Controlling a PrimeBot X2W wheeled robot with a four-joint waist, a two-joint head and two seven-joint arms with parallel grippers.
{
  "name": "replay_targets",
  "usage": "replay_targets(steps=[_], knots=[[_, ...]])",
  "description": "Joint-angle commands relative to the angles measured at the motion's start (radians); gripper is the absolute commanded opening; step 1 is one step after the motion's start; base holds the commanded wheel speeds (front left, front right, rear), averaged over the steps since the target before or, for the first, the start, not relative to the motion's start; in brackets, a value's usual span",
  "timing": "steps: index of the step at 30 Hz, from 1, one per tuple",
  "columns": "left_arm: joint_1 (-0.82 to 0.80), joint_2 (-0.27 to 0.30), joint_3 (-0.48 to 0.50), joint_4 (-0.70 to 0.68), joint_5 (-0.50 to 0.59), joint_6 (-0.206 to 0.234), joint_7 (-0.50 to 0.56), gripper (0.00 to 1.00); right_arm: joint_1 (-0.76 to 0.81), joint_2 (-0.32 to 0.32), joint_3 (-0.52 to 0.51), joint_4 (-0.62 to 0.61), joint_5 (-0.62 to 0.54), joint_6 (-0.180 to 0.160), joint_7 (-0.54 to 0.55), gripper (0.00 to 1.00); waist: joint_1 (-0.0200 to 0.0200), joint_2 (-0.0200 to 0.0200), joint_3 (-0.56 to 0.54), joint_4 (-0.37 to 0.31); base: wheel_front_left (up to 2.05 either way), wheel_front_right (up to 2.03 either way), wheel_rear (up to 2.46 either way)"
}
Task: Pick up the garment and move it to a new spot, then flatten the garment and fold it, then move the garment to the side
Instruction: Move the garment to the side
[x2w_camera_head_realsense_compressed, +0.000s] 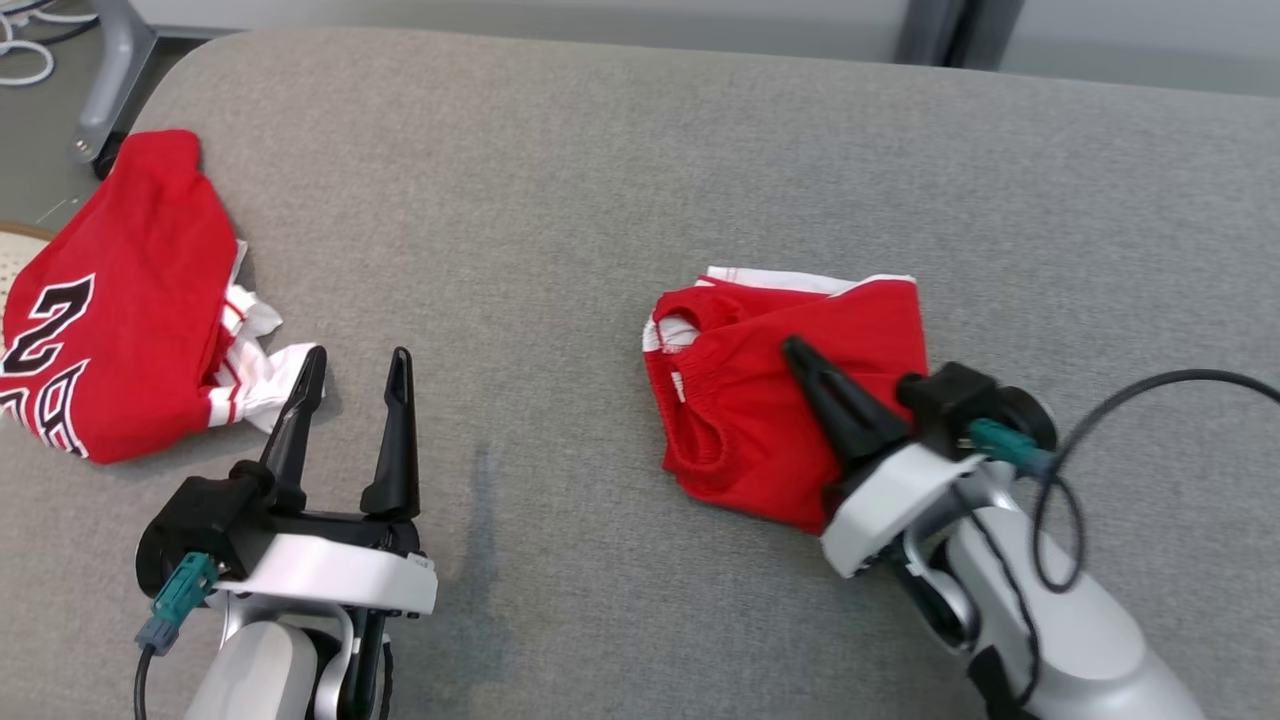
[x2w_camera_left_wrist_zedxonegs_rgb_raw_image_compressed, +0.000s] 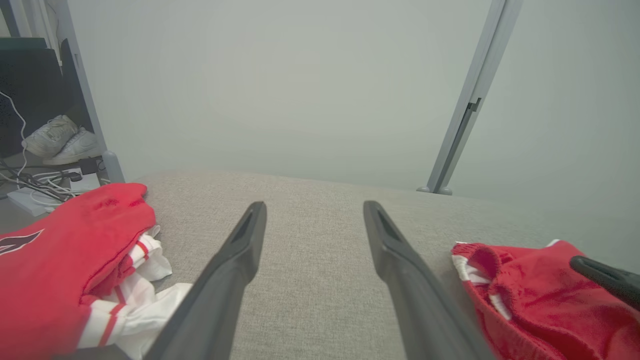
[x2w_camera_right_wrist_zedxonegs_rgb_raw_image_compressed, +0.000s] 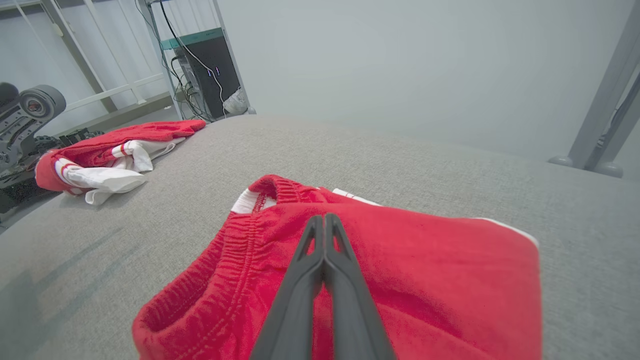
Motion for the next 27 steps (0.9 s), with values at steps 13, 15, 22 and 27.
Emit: replay_targets(steps=[13,15,22,27], knots=[[0.045,0.046,0.015,-0.029,0.000,0.012,0.016,1.00,0.217,-0.035,-0.405,-0.248,-0.095,0.000,-0.013,1.00,-0.0001,-0.0001,-0.060,-0.098,0.00,0.00,0.00],[0.056,0.048,0.015,-0.035,-0.002,0.014,0.023,1.00,0.247,-0.030,-0.452,-0.280,-0.109,0.000,-0.003,1.00,-0.0001,-0.0001,-0.067,-0.108,0.00,0.00,0.00],[0.102,0.065,0.018,-0.060,-0.016,0.019,0.035,1.00,0.357,-0.010,-0.538,-0.393,-0.135,0.000,0.040,1.00,-0.0001,-0.0001,-0.111,-0.142,0.00,0.00,0.00],[0.146,0.076,0.019,-0.074,-0.022,0.022,0.043,1.00,0.424,-0.004,-0.555,-0.455,-0.146,0.000,0.074,1.00,-0.0001,-0.0001,-0.152,-0.155,0.00,0.00,0.00]])
